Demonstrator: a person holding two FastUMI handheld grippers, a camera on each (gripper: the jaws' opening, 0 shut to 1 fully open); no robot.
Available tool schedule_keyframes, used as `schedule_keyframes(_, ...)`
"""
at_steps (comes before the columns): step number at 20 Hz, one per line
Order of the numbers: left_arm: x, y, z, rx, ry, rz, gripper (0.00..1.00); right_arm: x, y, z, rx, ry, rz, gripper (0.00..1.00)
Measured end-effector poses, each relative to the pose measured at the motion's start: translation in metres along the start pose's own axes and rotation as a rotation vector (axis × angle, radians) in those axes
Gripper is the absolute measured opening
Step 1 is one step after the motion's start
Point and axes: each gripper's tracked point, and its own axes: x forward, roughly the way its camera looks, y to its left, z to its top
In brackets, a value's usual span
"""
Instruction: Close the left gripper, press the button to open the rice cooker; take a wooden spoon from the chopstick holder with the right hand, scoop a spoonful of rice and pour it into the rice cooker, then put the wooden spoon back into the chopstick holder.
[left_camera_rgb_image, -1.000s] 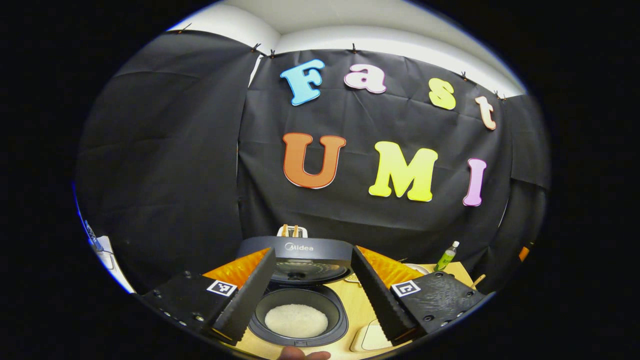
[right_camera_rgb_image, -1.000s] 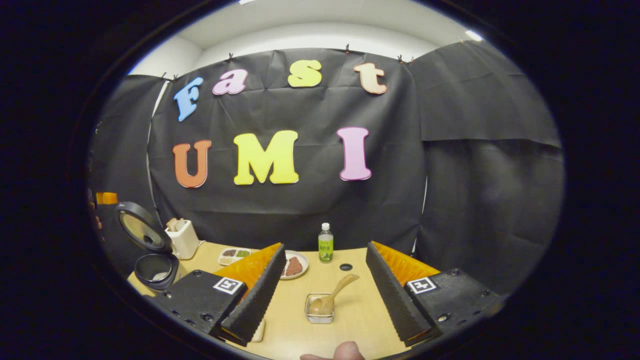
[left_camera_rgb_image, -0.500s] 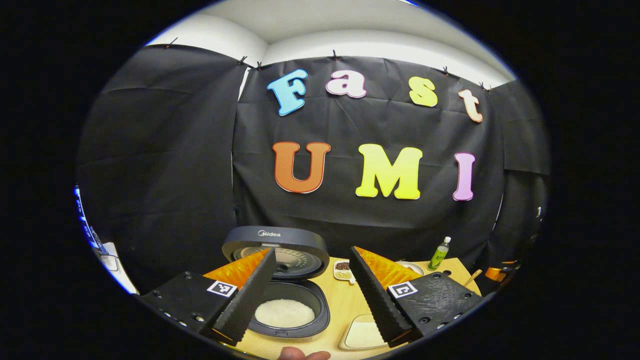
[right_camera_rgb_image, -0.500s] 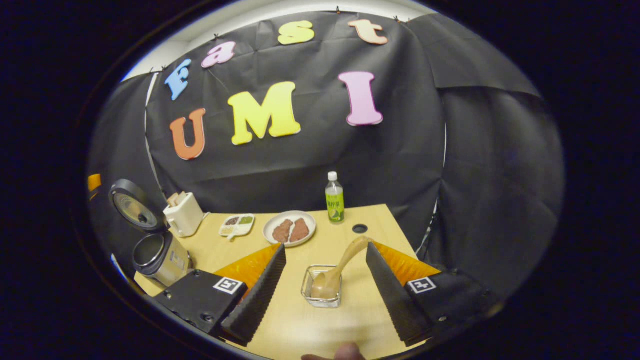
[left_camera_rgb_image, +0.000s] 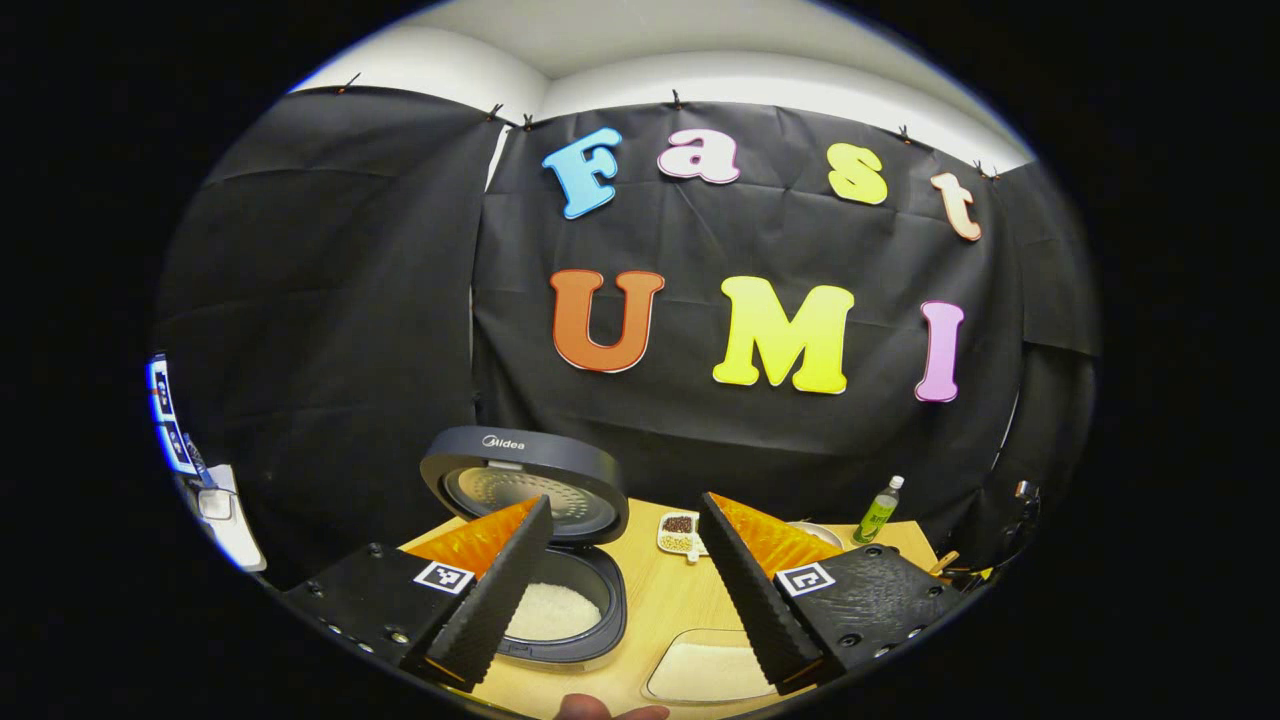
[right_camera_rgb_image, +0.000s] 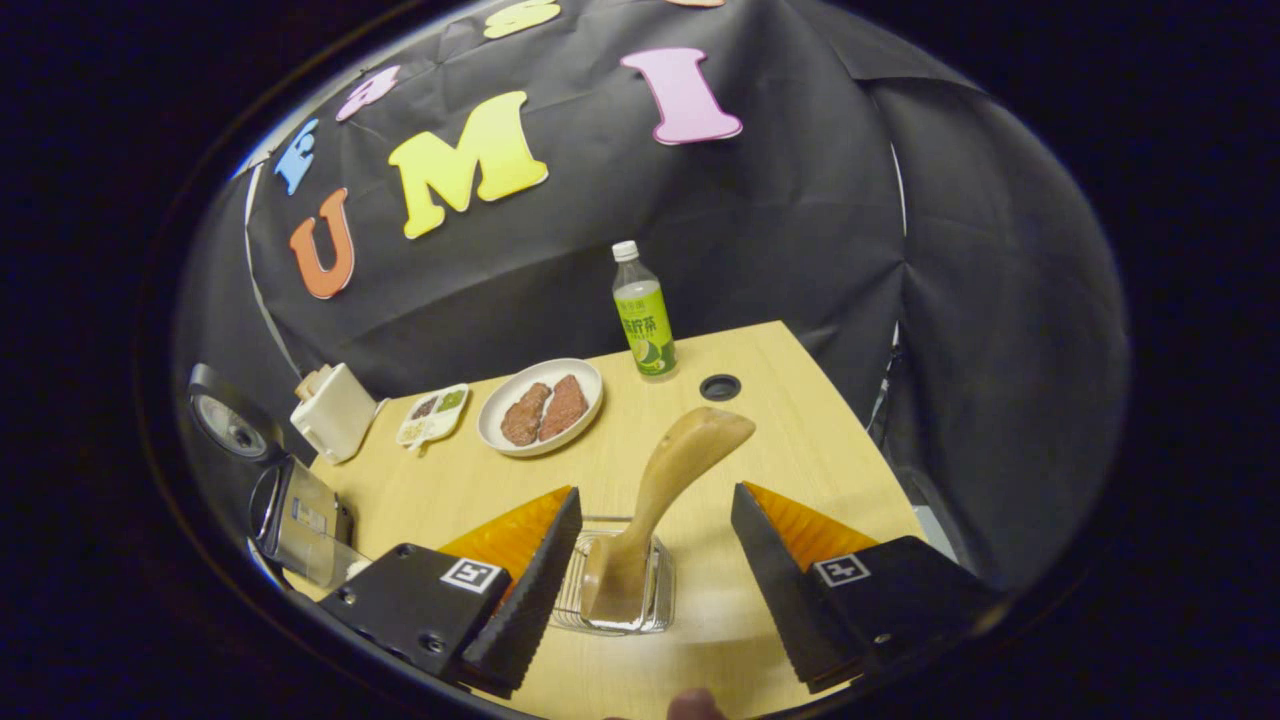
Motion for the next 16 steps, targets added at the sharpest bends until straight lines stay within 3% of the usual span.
schedule_keyframes(1, -0.001, 0.001, -0.003, 0.003, 0.011, 0.009, 0.95, 0.007, 0.003, 0.000, 0.007, 0.005, 0.015, 0.82)
schedule_keyframes(2, -0.002, 0.003, -0.005, 0.014, 0.017, 0.021, 0.95, 0.013, 0.004, -0.001, 0.023, 0.014, 0.025, 0.90)
schedule_keyframes(3, -0.003, 0.007, -0.005, 0.019, 0.017, 0.036, 0.95, 0.019, 0.006, -0.003, 0.043, 0.027, 0.036, 0.83)
schedule_keyframes(4, -0.005, 0.011, -0.004, 0.017, 0.021, 0.044, 0.95, 0.023, 0.007, -0.004, 0.063, 0.040, 0.042, 0.66)
schedule_keyframes(5, -0.008, 0.016, -0.004, 0.014, 0.021, 0.054, 0.95, 0.025, 0.008, -0.006, 0.074, 0.052, 0.043, 0.61)
schedule_keyframes(7, -0.016, 0.030, -0.004, 0.014, 0.017, 0.081, 0.95, 0.025, 0.005, -0.006, 0.083, 0.056, 0.024, 0.24)
schedule_keyframes(8, -0.020, 0.038, -0.004, 0.007, 0.015, 0.092, 0.95, 0.019, 0.010, -0.005, 0.093, 0.059, 0.032, 0.28)
schedule_keyframes(9, -0.025, 0.043, -0.005, -0.005, 0.013, 0.100, 0.95, 0.019, 0.013, -0.006, 0.095, 0.061, 0.035, 0.21)
schedule_keyframes(13, -0.046, 0.065, -0.009, -0.053, 0.016, 0.121, 0.95, 0.002, 0.019, -0.004, 0.112, 0.044, 0.011, 0.10)
schedule_keyframes(16, -0.062, 0.084, -0.007, -0.077, -0.003, 0.131, 0.95, -0.017, 0.021, 0.008, 0.111, -0.003, -0.045, 0.09)
